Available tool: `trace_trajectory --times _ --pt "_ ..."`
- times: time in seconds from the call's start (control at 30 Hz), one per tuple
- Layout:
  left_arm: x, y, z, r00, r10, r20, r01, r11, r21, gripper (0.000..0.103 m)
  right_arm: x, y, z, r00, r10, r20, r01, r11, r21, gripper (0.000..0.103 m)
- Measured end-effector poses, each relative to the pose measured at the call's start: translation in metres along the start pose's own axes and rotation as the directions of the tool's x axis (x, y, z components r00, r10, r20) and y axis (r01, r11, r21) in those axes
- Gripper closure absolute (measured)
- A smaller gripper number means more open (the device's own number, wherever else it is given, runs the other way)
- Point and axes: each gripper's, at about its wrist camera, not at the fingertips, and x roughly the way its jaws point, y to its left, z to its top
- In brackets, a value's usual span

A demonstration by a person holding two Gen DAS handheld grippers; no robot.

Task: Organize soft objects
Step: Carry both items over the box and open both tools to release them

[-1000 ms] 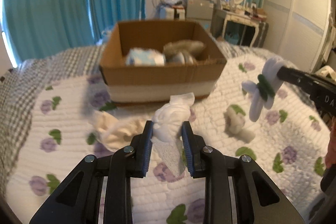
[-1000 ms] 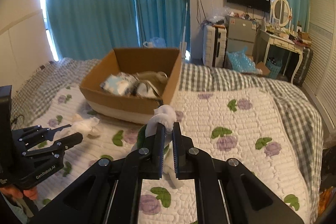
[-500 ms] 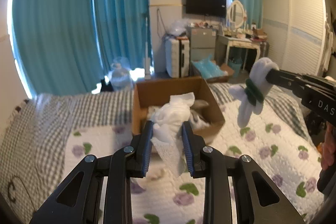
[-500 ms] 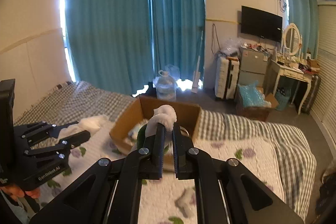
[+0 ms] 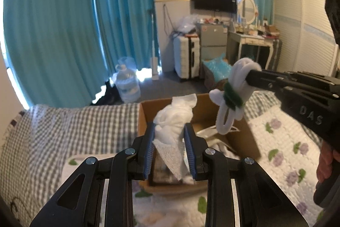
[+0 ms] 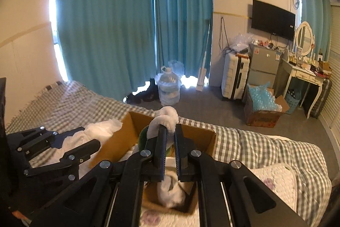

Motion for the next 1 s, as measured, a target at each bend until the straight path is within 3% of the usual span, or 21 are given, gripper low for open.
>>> trace_trajectory --times 0.23,0.33,0.43,0.47,0.5,0.57,0.63,0.73,1.0 --pt "0.069 0.006 -0.012 0.998 -0.029 -0.064 0.030 1.000 0.008 0.076 0.090 -0.017 -0.026 0.991 0.018 -0.135 -0.014 0.999 0.031 0.096" --pt "0.085 0.002 -0.020 0.997 -0.039 -0.072 0.042 0.999 0.035 0.073 0.109 -0.022 -0.040 0.984 0.013 -0.176 -0.009 1.000 0.025 0.096" --pt "0.093 0.000 -0.025 0.997 -0.037 -0.071 0.040 0.998 0.047 0.072 0.118 -0.025 -0.047 0.982 -0.038 -0.187 0.041 0.999 0.013 0.088" --pt "0.094 0.000 -0.027 0.997 -0.041 -0.073 0.044 0.998 0.043 0.065 0.117 -0.026 -0.048 0.982 -0.042 -0.185 0.046 0.999 0.017 0.078" --pt "0.095 -0.001 -0.026 0.996 -0.044 -0.078 0.047 0.998 0.042 0.059 0.114 -0.028 -0.049 0.983 -0.044 -0.179 0.050 0.998 0.028 0.070" --pt "0.094 -0.002 -0.025 0.996 -0.033 -0.086 0.037 0.998 0.045 0.029 0.105 -0.034 -0.047 0.987 -0.050 -0.155 0.058 0.997 0.053 0.041" --pt "0.086 -0.003 -0.023 0.998 -0.002 -0.067 0.005 0.999 0.046 0.022 0.091 -0.038 -0.042 0.990 -0.058 -0.129 0.068 0.995 0.069 0.040" --pt "0.064 -0.003 -0.017 1.000 0.014 -0.015 -0.013 0.999 0.051 0.020 0.068 -0.036 -0.029 0.992 -0.073 -0.101 0.081 0.994 0.072 0.038" --pt "-0.039 0.000 0.015 0.992 0.068 0.107 -0.074 0.996 0.056 0.013 -0.060 -0.023 0.021 0.988 -0.149 0.043 0.147 0.988 0.049 0.012"
